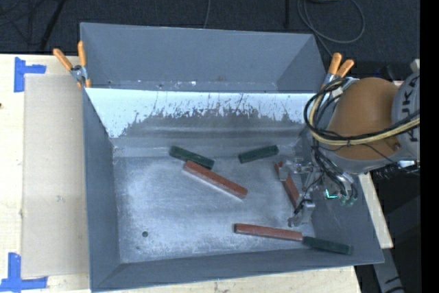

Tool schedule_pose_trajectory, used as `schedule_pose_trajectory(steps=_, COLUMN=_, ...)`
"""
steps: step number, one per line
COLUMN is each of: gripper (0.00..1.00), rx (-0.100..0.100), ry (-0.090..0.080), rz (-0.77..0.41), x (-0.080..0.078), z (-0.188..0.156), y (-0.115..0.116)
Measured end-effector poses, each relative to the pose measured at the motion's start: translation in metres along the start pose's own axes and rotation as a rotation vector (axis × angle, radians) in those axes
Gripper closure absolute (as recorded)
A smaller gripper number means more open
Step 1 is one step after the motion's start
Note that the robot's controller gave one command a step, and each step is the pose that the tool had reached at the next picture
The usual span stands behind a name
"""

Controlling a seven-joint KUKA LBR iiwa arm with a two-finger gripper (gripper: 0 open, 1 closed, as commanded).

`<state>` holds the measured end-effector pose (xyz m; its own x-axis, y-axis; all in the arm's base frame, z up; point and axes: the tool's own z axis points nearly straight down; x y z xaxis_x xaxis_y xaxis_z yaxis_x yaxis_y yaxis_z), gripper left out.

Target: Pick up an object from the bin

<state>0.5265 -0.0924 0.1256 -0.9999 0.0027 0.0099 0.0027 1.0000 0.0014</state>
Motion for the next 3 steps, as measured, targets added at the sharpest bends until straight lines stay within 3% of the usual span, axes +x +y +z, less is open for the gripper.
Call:
schedule_pose_trajectory(steps=1, gripper=0.00, rx=-0.002, ry=-0.003, rz=0.006, x=0.038, z=0.060, y=0.040)
schedule_pose_trajectory(steps=2, gripper=1.00, rx=0.001, ry=-0.008, rz=0.005, x=0.036, z=0.057, y=0.038)
schedule_pose_trajectory(steps=3, gripper=1.00, rx=0.003, ry=-0.019, rz=-0.027, x=0.035, z=-0.100, y=0.036)
